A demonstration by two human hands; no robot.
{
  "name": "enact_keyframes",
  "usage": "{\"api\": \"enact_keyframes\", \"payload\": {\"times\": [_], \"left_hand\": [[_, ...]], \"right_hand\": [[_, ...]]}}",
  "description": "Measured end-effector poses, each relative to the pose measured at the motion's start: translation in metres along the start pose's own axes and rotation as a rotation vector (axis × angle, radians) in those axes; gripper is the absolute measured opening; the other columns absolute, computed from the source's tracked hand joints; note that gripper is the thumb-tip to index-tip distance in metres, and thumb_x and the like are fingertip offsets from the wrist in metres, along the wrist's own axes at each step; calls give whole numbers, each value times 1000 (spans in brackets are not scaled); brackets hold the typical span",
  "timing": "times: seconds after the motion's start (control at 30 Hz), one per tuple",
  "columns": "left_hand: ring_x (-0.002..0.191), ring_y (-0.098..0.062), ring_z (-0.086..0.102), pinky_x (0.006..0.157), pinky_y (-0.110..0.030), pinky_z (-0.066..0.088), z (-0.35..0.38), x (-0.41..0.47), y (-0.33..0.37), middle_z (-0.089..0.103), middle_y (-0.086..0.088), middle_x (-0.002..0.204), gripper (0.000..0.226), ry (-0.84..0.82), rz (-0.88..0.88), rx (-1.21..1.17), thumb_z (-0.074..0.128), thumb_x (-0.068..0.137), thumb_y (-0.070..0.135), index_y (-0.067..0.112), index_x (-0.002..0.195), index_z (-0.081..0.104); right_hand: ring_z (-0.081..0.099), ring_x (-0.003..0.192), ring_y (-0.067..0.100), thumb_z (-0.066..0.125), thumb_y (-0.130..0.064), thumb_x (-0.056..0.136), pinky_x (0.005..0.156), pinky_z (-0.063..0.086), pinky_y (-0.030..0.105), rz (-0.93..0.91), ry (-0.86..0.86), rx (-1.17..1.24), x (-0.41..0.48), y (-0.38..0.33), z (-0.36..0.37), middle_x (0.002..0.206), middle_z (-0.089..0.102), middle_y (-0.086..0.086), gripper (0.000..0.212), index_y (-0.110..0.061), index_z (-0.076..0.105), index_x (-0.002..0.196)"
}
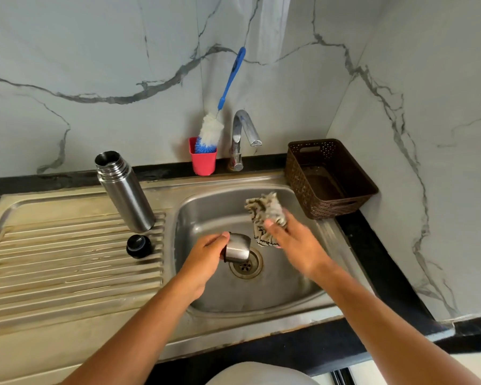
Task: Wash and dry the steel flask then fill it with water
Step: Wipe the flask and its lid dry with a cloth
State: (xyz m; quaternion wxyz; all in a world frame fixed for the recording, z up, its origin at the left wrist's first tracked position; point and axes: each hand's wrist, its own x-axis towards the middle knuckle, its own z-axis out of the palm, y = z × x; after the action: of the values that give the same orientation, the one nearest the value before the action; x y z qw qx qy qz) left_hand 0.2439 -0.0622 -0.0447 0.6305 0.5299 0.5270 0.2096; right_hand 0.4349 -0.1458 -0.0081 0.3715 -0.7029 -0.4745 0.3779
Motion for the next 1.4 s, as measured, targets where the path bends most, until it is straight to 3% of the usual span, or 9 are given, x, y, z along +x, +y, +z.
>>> {"api": "enact_keyframes", "payload": {"times": [0.13,0.27,0.43,0.57,0.8,0.9,1.0,1.23,1.4], "left_hand": [[115,-17,68,97,-38,45,-12,-5,10,77,-1,122,87,-227,-189,-249,17,94,85,25,126,71],[116,-21,70,97,-42,49,-20,-15,9,75,-8,126,112,-409,-223,-394,11,80,97,19,133,71],[107,-8,65,96,-37,41,-15,-29,10,75,6,122,99,-382,-95,-271,14,81,94,30,133,68],[132,-15,60,117,-44,37,-18,-40,9,71,6,134,97,-501,65,-144,14,84,92,30,142,60],[137,-14,57,126,-56,19,-44,-23,2,67,3,141,108,-550,-147,-440,12,80,98,25,142,62],[133,-19,61,125,-52,27,-43,-25,-1,71,-4,135,113,-534,-184,-525,15,76,99,19,136,68],[131,-18,63,119,-46,37,-38,-27,-6,72,-4,132,107,-474,-81,-423,10,84,93,20,136,67],[133,-10,56,112,-23,38,-44,-28,-15,70,3,131,89,-463,306,-106,24,90,88,22,131,66],[139,-12,54,125,-43,24,-61,-15,2,66,6,141,87,-547,151,-205,16,93,85,27,142,57]], "right_hand": [[34,150,14,56,-56,98,124,31,34,-148,-234,-380,-17,11,45,167,29,-2,75,-31,28,163],[49,134,21,41,-58,104,110,45,43,-212,-127,-401,-26,9,80,154,36,-1,51,-28,38,145],[62,112,33,34,-39,107,90,52,45,-74,-60,-514,9,-18,82,133,57,6,41,-18,51,137],[73,97,42,51,-40,100,79,62,52,535,-240,125,34,-38,58,111,75,22,40,-9,74,111],[66,103,19,50,-30,104,90,53,39,-92,96,-339,1,-22,111,120,66,-2,25,-25,67,120],[65,118,29,53,-35,100,97,54,43,-85,87,-473,-11,-13,124,147,51,3,35,-28,59,134],[68,105,30,59,-37,96,82,54,38,-61,123,-484,-11,-17,120,128,60,2,33,-28,52,127],[74,87,36,47,-50,97,56,62,38,656,-300,284,27,-60,65,98,74,14,44,-14,70,108],[73,91,24,69,-32,94,68,61,36,171,30,133,27,-39,87,105,73,3,32,-24,66,125]]}}
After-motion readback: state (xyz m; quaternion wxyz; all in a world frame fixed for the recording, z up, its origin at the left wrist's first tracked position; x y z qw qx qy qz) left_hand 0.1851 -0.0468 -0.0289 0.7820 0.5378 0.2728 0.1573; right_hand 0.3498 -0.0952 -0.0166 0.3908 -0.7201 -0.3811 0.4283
